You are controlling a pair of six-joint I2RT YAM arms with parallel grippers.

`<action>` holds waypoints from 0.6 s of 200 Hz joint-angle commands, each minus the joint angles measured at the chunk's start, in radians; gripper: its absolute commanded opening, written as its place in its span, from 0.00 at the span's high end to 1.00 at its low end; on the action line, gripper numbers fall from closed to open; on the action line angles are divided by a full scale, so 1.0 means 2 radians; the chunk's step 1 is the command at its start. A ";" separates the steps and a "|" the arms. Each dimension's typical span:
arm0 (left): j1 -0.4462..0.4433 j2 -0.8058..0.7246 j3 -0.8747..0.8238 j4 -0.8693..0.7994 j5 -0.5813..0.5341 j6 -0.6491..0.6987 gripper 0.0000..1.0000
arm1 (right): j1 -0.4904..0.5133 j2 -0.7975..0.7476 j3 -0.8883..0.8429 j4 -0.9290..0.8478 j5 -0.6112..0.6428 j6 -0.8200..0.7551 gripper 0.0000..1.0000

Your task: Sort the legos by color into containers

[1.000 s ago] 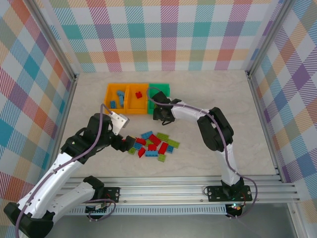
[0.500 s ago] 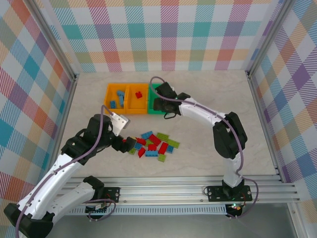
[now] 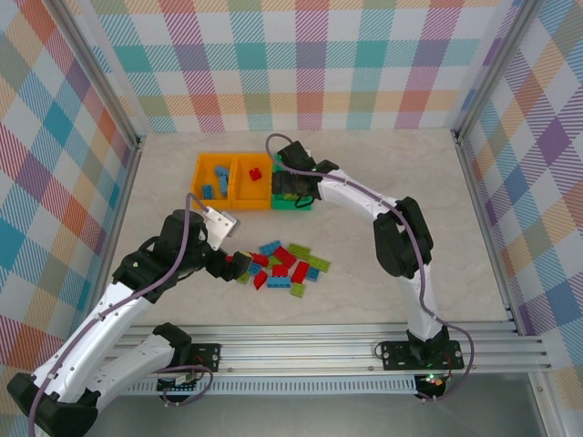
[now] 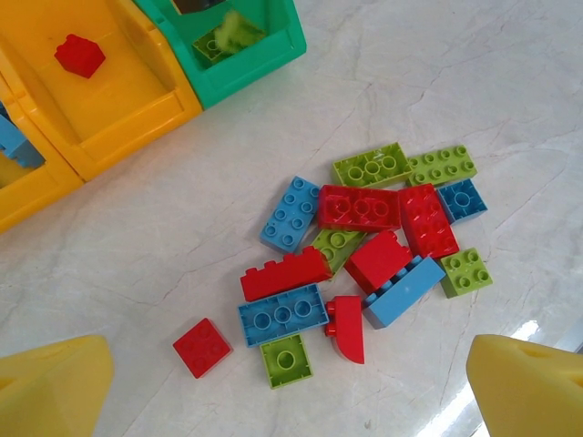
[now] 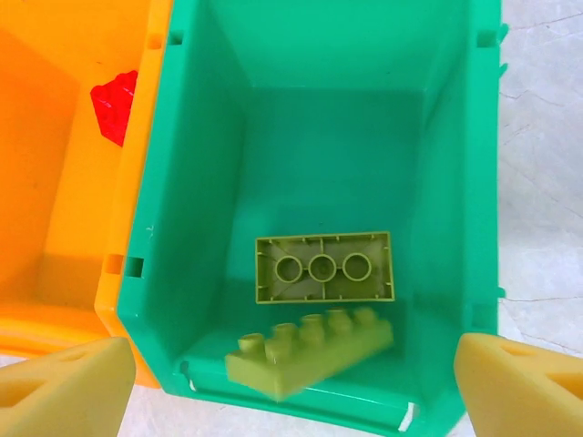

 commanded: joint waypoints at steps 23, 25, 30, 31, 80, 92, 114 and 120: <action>0.006 0.021 0.017 0.011 -0.030 -0.133 0.00 | -0.002 -0.131 -0.100 0.006 -0.023 -0.020 0.09; 0.005 0.024 0.018 0.011 -0.031 -0.142 0.00 | -0.002 -0.140 -0.107 0.006 -0.026 -0.021 0.09; 0.005 0.030 0.019 0.011 -0.030 -0.164 0.00 | -0.002 -0.162 -0.124 0.003 -0.033 -0.023 0.09; 0.005 0.031 0.019 0.011 -0.029 -0.168 0.00 | -0.002 -0.166 -0.128 0.003 -0.035 -0.023 0.09; -0.032 0.153 0.012 0.064 -0.006 -0.331 0.00 | -0.003 -0.372 -0.258 -0.086 -0.214 -0.080 0.05; -0.063 0.202 0.032 0.064 -0.033 -0.334 0.00 | -0.003 -0.408 -0.272 -0.122 -0.236 -0.078 0.04; -0.115 0.287 0.075 0.060 -0.079 -0.273 0.01 | -0.003 -0.477 -0.317 -0.140 -0.239 -0.062 0.01; -0.121 0.307 0.084 0.060 -0.081 -0.246 0.01 | -0.003 -0.496 -0.330 -0.140 -0.237 -0.060 0.00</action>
